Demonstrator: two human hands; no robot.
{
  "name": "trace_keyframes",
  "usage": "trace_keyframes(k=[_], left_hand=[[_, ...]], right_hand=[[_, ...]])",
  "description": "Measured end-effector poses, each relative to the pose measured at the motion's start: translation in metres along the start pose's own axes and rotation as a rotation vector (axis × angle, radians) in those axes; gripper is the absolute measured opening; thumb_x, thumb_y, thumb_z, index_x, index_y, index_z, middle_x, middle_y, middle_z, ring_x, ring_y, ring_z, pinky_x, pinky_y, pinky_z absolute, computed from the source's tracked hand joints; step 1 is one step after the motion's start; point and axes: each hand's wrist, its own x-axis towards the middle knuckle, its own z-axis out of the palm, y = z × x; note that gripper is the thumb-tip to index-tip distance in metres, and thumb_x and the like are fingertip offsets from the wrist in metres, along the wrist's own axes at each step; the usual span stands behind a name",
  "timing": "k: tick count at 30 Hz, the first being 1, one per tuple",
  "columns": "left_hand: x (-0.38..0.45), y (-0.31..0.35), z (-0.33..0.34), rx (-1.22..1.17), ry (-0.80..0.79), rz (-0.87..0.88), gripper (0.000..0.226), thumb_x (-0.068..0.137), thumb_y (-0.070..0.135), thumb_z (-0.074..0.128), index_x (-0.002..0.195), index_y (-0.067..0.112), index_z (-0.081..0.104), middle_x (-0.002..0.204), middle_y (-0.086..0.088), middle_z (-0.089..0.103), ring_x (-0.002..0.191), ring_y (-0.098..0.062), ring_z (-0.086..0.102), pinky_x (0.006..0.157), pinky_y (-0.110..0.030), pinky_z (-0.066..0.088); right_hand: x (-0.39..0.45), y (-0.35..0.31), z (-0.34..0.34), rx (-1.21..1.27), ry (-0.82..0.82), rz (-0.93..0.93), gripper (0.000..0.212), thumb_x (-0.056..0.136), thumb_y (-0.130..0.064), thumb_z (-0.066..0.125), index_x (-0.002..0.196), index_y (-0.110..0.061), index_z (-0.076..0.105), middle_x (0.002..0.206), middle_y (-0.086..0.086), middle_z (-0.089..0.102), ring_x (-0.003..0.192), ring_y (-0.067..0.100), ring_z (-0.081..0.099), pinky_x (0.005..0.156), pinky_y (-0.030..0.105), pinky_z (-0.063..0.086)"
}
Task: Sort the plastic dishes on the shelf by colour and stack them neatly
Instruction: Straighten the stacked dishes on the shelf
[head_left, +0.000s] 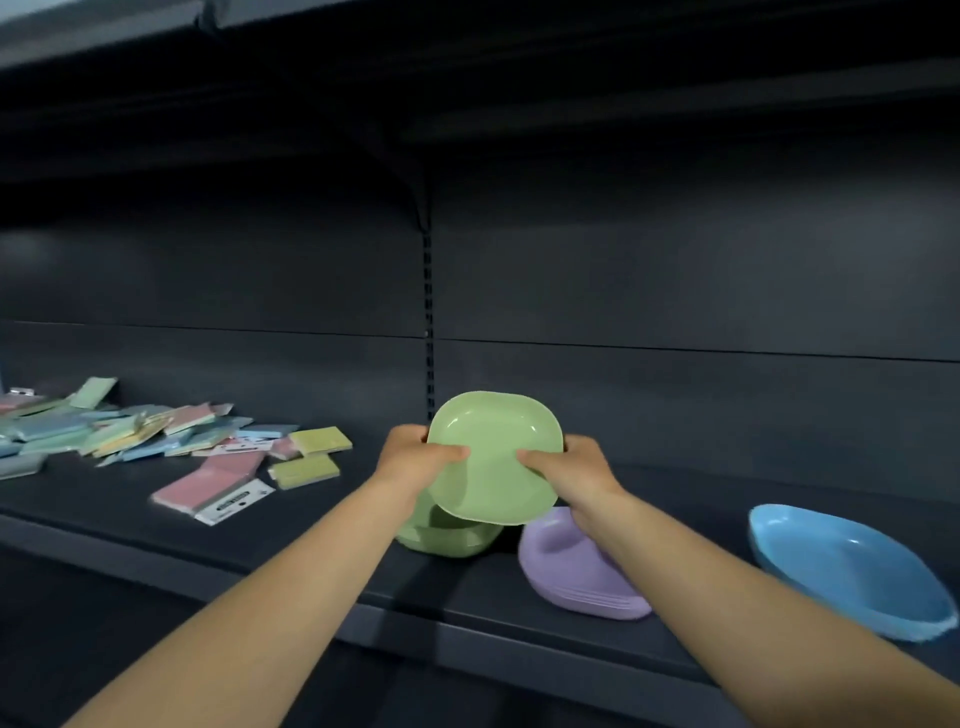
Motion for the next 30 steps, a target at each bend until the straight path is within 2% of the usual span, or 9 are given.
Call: trace_keyframes(k=[3,5,9,12,14,17,19,24,30], left_hand=[[0.024,-0.023,-0.023,0.034,-0.006,-0.030,0.010,0.075,0.011,0.075,0.082,0.008,0.068,0.092,-0.008,0.069,0.091,-0.026,0.065,0.070,-0.029,0.048],[0.038,-0.034,-0.030,0.055,-0.036,-0.039,0.011,0.075,0.011,0.075,0.083,0.009,0.068,0.094,-0.008,0.070,0.093,-0.026,0.065,0.069,-0.029,0.047],[0.058,-0.050,-0.032,0.120,-0.110,-0.022,0.014,0.075,0.012,0.076,0.084,0.013,0.067,0.093,-0.005,0.069,0.089,-0.022,0.065,0.074,-0.031,0.051],[0.067,-0.058,-0.030,0.163,-0.137,0.011,0.019,0.072,0.011,0.077,0.087,0.010,0.065,0.090,-0.003,0.068,0.086,-0.021,0.064,0.070,-0.029,0.051],[0.069,-0.063,-0.030,0.181,-0.154,0.013,0.026,0.071,0.009,0.077,0.094,0.008,0.064,0.094,-0.003,0.066,0.085,-0.019,0.061,0.066,-0.025,0.046],[0.068,-0.071,-0.031,0.130,-0.238,-0.068,0.053,0.074,0.004,0.075,0.121,0.016,0.054,0.116,-0.002,0.058,0.097,-0.019,0.056,0.074,-0.026,0.044],[0.068,-0.074,-0.032,0.079,-0.294,-0.127,0.062,0.077,0.002,0.073,0.131,0.018,0.046,0.118,-0.001,0.053,0.099,-0.019,0.053,0.077,-0.027,0.042],[0.075,-0.076,-0.034,0.116,-0.373,-0.142,0.052,0.078,0.001,0.072,0.124,0.017,0.055,0.111,-0.003,0.060,0.096,-0.020,0.059,0.078,-0.029,0.046],[0.078,-0.079,-0.033,0.123,-0.378,-0.134,0.049,0.077,0.003,0.073,0.121,0.018,0.056,0.110,-0.004,0.061,0.099,-0.022,0.060,0.084,-0.031,0.048]], right_hand=[[0.014,0.013,0.045,-0.016,0.056,0.046,0.012,0.077,-0.009,0.071,0.084,-0.010,0.062,0.098,0.010,0.066,0.088,0.025,0.064,0.078,0.031,0.052],[0.025,0.024,0.066,-0.079,0.101,0.081,0.028,0.072,-0.015,0.071,0.097,-0.006,0.065,0.114,0.011,0.062,0.090,0.026,0.065,0.082,0.032,0.053],[0.033,0.031,0.081,-0.224,0.172,0.136,0.047,0.073,-0.015,0.069,0.117,-0.007,0.057,0.124,0.011,0.053,0.086,0.025,0.062,0.070,0.027,0.047],[0.033,0.037,0.081,-0.251,0.179,0.159,0.058,0.069,-0.010,0.073,0.121,-0.006,0.047,0.123,0.012,0.054,0.099,0.027,0.061,0.078,0.033,0.052],[0.031,0.041,0.080,-0.257,0.161,0.180,0.056,0.070,-0.005,0.073,0.118,-0.009,0.044,0.115,0.010,0.058,0.100,0.025,0.060,0.080,0.033,0.052],[0.028,0.042,0.080,-0.244,0.135,0.191,0.055,0.075,0.003,0.068,0.121,-0.013,0.042,0.105,0.005,0.056,0.095,0.022,0.056,0.077,0.028,0.046],[0.026,0.041,0.080,-0.213,0.107,0.208,0.052,0.076,0.008,0.065,0.120,-0.013,0.045,0.096,0.003,0.056,0.094,0.022,0.055,0.078,0.029,0.047],[0.025,0.036,0.079,-0.176,0.071,0.245,0.046,0.076,0.014,0.061,0.109,-0.014,0.046,0.086,0.001,0.055,0.094,0.024,0.055,0.079,0.029,0.046],[0.029,0.040,0.081,-0.166,0.091,0.247,0.054,0.076,0.014,0.061,0.122,-0.011,0.048,0.101,0.007,0.057,0.099,0.025,0.056,0.083,0.032,0.048]])
